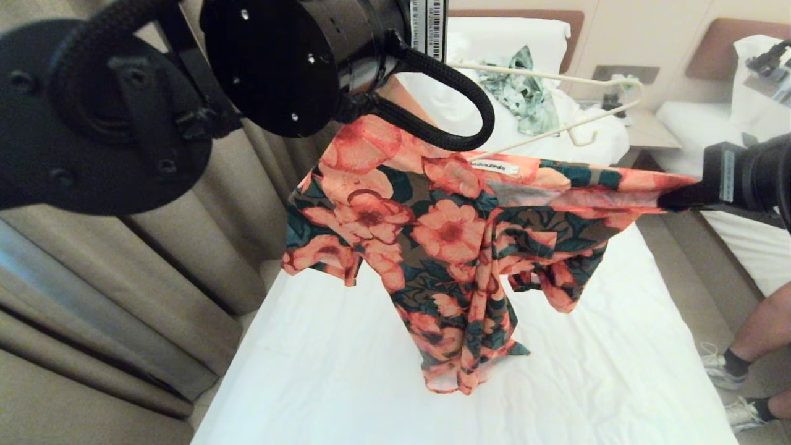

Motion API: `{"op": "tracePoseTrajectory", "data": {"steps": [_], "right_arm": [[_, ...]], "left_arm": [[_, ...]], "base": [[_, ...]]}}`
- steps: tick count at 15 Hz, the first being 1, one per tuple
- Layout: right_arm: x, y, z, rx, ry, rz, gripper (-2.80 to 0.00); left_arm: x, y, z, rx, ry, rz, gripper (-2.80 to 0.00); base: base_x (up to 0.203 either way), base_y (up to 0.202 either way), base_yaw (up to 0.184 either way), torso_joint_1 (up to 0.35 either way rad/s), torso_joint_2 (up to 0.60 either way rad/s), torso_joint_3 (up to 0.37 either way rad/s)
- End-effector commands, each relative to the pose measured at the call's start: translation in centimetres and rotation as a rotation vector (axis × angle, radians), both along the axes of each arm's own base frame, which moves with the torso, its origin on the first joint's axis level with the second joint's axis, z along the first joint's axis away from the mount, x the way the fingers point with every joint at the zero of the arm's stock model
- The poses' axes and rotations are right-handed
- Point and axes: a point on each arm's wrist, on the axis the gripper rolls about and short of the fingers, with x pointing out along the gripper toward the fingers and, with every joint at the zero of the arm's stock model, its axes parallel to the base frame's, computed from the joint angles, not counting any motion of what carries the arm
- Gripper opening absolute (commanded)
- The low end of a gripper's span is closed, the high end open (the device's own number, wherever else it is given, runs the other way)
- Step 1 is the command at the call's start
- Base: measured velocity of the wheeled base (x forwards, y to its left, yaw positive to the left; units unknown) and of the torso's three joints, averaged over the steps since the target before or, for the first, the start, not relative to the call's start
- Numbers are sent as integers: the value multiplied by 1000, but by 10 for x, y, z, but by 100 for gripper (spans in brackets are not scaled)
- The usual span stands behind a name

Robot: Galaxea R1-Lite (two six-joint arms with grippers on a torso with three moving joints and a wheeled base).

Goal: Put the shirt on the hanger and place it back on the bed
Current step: Take the clothes hanger out of the clothes

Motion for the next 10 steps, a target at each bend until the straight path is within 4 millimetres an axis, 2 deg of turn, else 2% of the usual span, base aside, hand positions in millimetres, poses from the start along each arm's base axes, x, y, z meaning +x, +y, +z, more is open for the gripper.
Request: {"op": "tracePoseTrajectory", "data": {"steps": [1, 4, 8, 10], "right_arm": [[0, 6, -12, -6, 40, 23, -280], [0, 15, -16, -1, 22, 61, -280], [10, 21, -41, -26, 85, 64, -280], [16, 22, -51, -18, 59, 62, -280]], "left_arm": [[5, -11, -9, 11, 12, -4, -280], [8, -26, -20, 17, 26, -22, -280], [15, -35, -28, 13, 41, -25, -280], [17, -38, -31, 3, 49, -30, -280]], "base": [[0, 0, 0, 0, 0, 0], [0, 0, 0, 0, 0, 0], [0, 0, 0, 0, 0, 0], [0, 0, 0, 0, 0, 0]]}}
